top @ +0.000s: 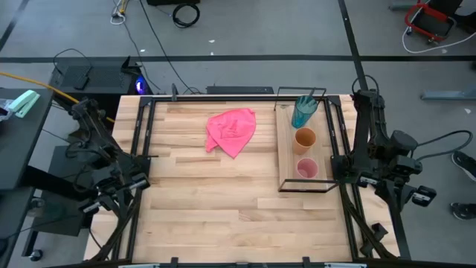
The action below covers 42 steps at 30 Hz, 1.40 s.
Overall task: Stack small to large cups/mugs on shelf
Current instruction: Return to Home Position
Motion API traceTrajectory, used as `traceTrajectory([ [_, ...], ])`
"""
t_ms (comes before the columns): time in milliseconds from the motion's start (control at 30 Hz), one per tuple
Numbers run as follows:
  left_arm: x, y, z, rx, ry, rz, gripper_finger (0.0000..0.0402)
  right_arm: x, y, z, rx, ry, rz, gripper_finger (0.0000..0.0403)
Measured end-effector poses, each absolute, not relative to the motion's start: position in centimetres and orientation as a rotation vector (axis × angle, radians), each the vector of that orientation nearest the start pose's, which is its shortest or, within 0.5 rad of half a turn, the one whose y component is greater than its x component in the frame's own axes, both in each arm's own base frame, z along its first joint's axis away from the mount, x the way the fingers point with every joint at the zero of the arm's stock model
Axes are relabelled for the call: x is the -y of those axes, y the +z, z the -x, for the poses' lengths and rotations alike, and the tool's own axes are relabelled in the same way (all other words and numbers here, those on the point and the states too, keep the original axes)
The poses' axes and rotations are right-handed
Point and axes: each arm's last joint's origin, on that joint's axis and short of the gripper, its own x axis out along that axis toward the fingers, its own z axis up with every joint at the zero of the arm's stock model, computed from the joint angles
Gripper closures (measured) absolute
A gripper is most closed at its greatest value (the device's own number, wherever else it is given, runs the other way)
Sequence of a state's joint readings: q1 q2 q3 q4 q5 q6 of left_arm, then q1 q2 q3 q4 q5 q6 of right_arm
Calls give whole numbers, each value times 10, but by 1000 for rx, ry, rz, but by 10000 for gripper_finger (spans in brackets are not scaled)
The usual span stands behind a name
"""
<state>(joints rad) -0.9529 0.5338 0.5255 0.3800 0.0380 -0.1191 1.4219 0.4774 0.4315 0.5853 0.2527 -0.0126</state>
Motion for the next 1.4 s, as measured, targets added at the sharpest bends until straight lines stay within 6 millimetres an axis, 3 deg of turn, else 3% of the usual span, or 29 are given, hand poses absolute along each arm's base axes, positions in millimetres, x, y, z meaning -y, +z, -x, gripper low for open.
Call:
traceTrajectory([
  [367, 116, 302, -67, 308, -1035, 271, 367, -110, 309, -18, 412, 1153, -425, 346],
  [600, 119, 285, -66, 332, -1032, 270, 368, -119, 286, -21, 439, 1093, -385, 346],
  [933, 118, 256, -66, 324, -1008, 290, 369, -124, 282, -29, 437, 1025, -342, 346],
  [1200, 117, 248, -65, 313, -1009, 289, 364, -121, 279, -42, 445, 928, -295, 346],
  [1400, 118, 247, -66, 301, -1010, 283, 373, -113, 254, -47, 508, 902, -314, 346],
])
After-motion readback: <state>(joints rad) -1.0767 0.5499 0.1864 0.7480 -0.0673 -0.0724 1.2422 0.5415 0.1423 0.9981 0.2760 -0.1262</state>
